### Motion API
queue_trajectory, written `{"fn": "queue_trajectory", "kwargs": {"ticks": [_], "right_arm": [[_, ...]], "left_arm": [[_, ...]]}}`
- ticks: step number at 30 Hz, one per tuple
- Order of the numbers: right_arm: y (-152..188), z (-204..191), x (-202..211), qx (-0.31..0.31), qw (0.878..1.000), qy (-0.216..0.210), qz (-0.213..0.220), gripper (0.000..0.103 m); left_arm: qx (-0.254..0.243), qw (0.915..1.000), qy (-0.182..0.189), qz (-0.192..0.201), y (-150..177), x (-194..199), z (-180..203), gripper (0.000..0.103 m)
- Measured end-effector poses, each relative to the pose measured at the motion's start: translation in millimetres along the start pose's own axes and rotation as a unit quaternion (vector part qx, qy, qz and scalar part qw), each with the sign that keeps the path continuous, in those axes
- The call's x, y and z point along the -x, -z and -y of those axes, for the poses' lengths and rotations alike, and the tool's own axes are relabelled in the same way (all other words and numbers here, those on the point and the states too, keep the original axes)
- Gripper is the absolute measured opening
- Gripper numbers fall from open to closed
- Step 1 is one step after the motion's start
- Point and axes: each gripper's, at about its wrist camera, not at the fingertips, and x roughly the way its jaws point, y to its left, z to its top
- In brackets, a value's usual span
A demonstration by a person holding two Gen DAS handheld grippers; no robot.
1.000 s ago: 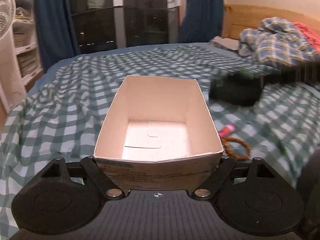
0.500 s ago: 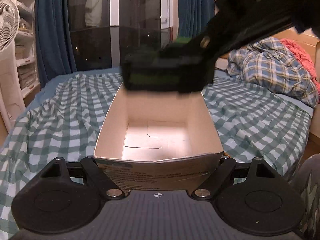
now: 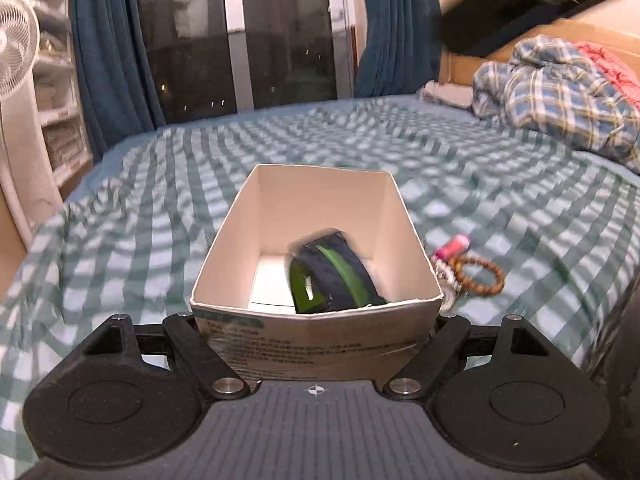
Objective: Organize jewelry
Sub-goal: 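Lower the watch band into the box held by the left tool and open the right tool, then grasp the pocket watch with the right tool and drop it into the box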
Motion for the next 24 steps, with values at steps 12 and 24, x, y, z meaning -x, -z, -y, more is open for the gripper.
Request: {"fn": "queue_trajectory", "kwargs": {"ticks": [12, 24], "right_arm": [[116, 67, -73, -0.095, 0.993, 0.02, -0.067, 0.103], [122, 63, -157, -0.034, 0.994, -0.021, -0.103, 0.103]], "left_arm": [[0.064, 0.9978, 0.001, -0.016, -4, 11, -20, 0.056], [0.046, 0.9976, -0.007, -0.052, -2, -26, -14, 0.057]]}}
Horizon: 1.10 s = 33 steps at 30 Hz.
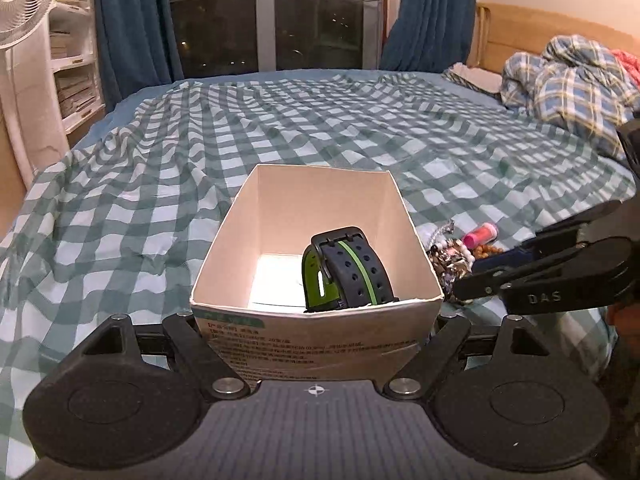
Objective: Organize jewelry
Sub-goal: 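Grasp the pocket watch with the right tool and drop it into the box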
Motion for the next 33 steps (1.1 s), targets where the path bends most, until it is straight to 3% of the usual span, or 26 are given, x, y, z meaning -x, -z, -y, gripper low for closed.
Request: {"fn": "queue_trajectory", "kwargs": {"ticks": [7, 13, 18, 21, 28, 33], "right_arm": [[1, -13, 0, 0.048, 0.999, 0.018, -0.006, 0.103], [-11, -4, 30, 0.009, 1.0, 0.005, 0.027, 0.103], [-30, 8, 69, -0.052, 0.996, -0.013, 0.066, 0.103], [-45, 5, 96, -0.055, 0.994, -0.019, 0.089, 0.103], [-89, -34, 165, -0.023, 0.988, -0.055, 0.142, 0.103], [-102, -71, 168, 0.011, 0.989, -0.077, 0.123, 0.103]], "left_arm": [[-0.01, 0.9996, 0.016, -0.019, 1, -17, 4, 0.057], [-0.046, 0.9984, 0.034, -0.003, 1, -8, 16, 0.057], [-0.035, 0.9988, 0.036, 0.003, 0, -1, 14, 0.057], [-0.032, 0.9991, 0.028, 0.005, 1, 3, 12, 0.057], [-0.037, 0.998, 0.045, 0.025, -1, 20, 18, 0.057], [-0.071, 0.9939, 0.055, 0.065, -4, 40, 30, 0.057]]}}
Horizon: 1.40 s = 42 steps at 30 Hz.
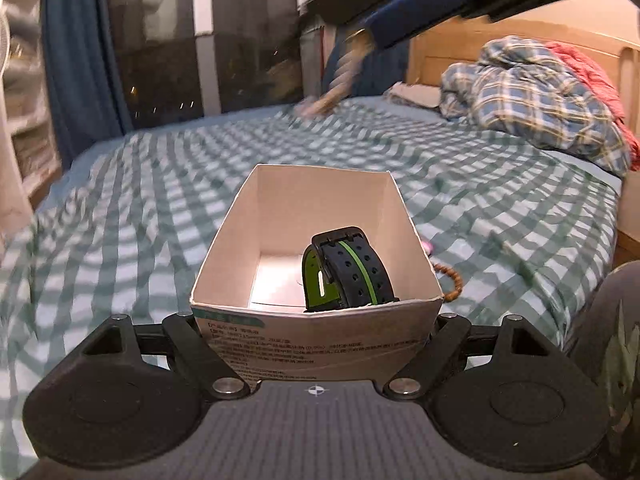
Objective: Organize jewelry
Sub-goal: 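Grasp the pocket watch with the right tool and drop it into the box, then grasp the wooden bead bracelet with the right tool and drop it into the box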
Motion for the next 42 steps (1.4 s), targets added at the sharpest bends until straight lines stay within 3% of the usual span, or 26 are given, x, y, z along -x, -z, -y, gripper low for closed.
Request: {"fn": "queue_trajectory", "kwargs": {"ticks": [6, 10, 14, 17, 24, 29, 34, 39, 42], "right_arm": [[8, -15, -30, -0.012, 0.998, -0.01, -0.054, 0.103], [12, -12, -16, -0.012, 0.999, 0.007, -0.03, 0.103], [25, 19, -4, 0.019, 0.996, 0.087, -0.025, 0.103], [58, 51, -15, 0.022, 0.99, 0.126, -0.065, 0.103], [128, 99, -58, -0.045, 0.986, 0.098, -0.13, 0.103], [128, 99, -83, -0.026, 0.987, 0.094, -0.131, 0.103], [137, 110, -119, -0.026, 0.976, 0.11, -0.185, 0.103], [127, 109, -109, -0.04, 0.981, 0.11, -0.155, 0.103], [113, 109, -81, -0.068, 0.983, 0.115, -0.123, 0.103]], "left_arm": [[0.008, 0.9993, -0.01, 0.034, -3, 16, -6, 0.057], [0.013, 0.9993, -0.018, 0.03, -2, 12, -11, 0.057], [0.026, 0.9989, -0.033, 0.021, -2, 5, -24, 0.057], [0.052, 0.9977, -0.041, 0.014, -1, 1, -33, 0.057], [0.04, 0.9986, -0.034, -0.002, -4, -6, -33, 0.057], [0.028, 0.9992, -0.023, -0.016, -3, -22, -29, 0.057], [0.029, 0.999, -0.019, -0.029, -2, -31, -32, 0.057], [0.04, 0.9984, -0.018, -0.036, -3, -35, -38, 0.057], [0.037, 0.9989, -0.007, -0.028, -4, -32, -37, 0.057]]}}
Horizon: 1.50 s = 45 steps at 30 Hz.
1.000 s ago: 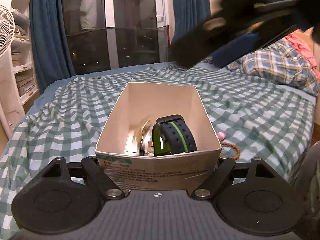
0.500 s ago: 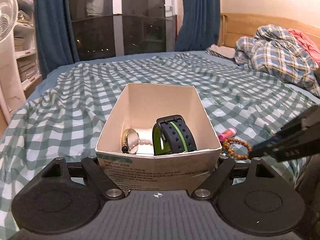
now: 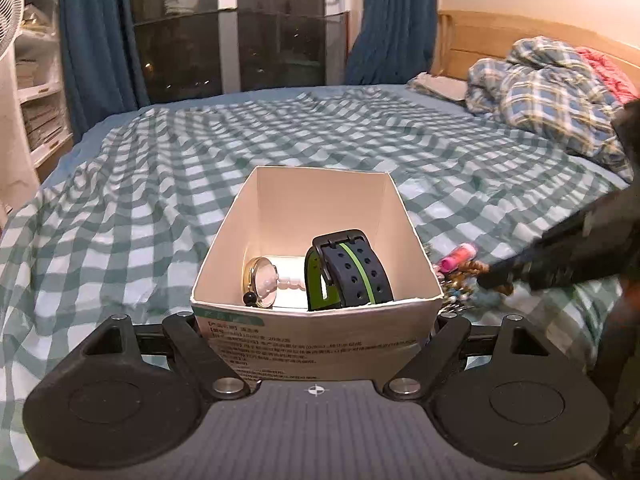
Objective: Organize jewelry
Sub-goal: 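Grasp the wooden bead bracelet with the right tool and drop it into the box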
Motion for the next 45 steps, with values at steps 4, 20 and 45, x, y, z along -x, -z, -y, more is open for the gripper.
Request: {"fn": "queue_trajectory", "kwargs": {"ticks": [4, 20, 45], "right_arm": [[-21, -6, 47, -0.011, 0.999, -0.013, 0.038, 0.103], [-90, -124, 175, 0.08, 0.981, -0.088, 0.155, 0.103], [-45, -46, 77, -0.042, 0.994, -0.069, 0.071, 0.103]], "left_arm": [[-0.022, 0.9995, 0.013, 0.021, -3, 11, 10, 0.057], [-0.027, 0.9971, 0.048, 0.053, 6, 61, 27, 0.057], [0.02, 0.999, -0.002, 0.039, 5, 41, 0, 0.057]]}}
